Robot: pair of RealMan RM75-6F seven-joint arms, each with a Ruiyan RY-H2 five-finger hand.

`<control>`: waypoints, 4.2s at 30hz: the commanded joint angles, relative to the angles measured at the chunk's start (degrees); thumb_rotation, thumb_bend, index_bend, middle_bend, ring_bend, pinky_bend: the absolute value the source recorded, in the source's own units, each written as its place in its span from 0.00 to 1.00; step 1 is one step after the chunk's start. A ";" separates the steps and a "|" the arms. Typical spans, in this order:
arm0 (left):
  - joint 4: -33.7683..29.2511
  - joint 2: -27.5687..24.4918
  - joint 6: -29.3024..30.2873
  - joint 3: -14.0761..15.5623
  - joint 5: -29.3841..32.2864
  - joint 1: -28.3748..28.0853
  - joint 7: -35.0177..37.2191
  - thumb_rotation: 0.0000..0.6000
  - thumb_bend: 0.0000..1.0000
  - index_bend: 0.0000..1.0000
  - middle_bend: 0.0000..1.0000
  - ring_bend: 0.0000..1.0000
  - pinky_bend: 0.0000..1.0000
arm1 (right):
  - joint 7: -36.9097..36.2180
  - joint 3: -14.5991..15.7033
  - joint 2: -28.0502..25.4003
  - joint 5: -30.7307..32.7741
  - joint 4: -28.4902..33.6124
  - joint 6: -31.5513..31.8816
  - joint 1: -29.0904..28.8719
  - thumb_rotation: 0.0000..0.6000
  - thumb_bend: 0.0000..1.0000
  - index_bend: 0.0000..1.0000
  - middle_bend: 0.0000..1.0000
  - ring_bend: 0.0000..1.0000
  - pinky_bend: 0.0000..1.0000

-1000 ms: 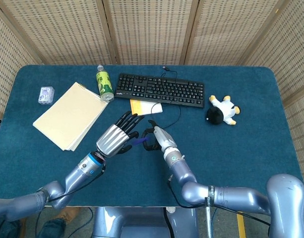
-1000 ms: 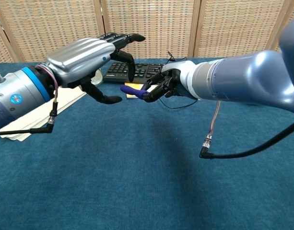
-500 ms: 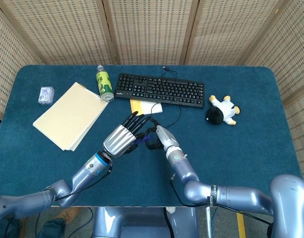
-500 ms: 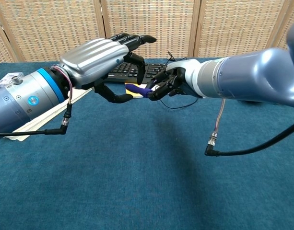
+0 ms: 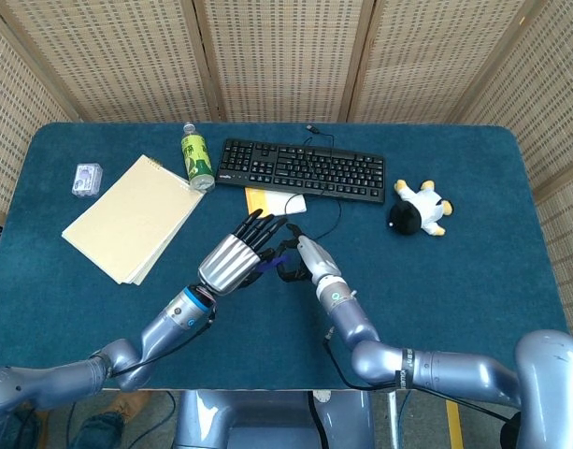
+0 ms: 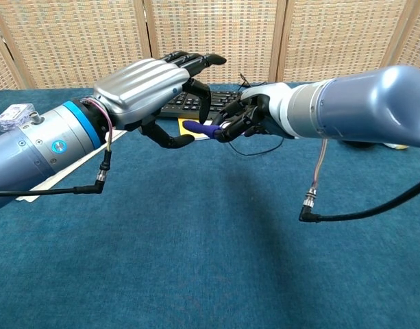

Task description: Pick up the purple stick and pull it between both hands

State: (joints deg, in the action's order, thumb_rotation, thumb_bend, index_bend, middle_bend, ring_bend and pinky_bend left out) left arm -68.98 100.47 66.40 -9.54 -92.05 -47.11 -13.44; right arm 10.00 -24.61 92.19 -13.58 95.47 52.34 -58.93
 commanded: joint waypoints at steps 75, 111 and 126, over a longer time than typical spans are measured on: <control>-3.42 -1.09 3.13 -2.71 4.58 -1.04 -0.74 1.00 0.54 0.83 0.00 0.00 0.00 | -4.62 2.43 -5.81 -2.38 1.89 -1.88 3.94 1.00 0.67 0.73 0.07 0.00 0.00; -7.41 -30.26 11.37 -11.13 13.08 9.85 8.35 1.00 0.55 0.83 0.00 0.00 0.00 | -10.33 5.39 -13.74 -7.06 2.59 -3.37 12.75 1.00 0.67 0.74 0.07 0.00 0.00; 2.91 -32.42 9.02 -10.47 16.50 12.37 16.31 1.00 0.55 0.83 0.00 0.00 0.00 | -11.10 6.72 -19.89 -9.09 4.91 -3.67 16.38 1.00 0.67 0.74 0.07 0.00 0.00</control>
State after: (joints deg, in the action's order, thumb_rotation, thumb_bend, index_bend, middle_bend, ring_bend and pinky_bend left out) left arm -67.16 68.12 75.82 -20.18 -76.00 -35.06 2.11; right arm -1.03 -18.23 73.12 -22.17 99.90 48.80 -43.11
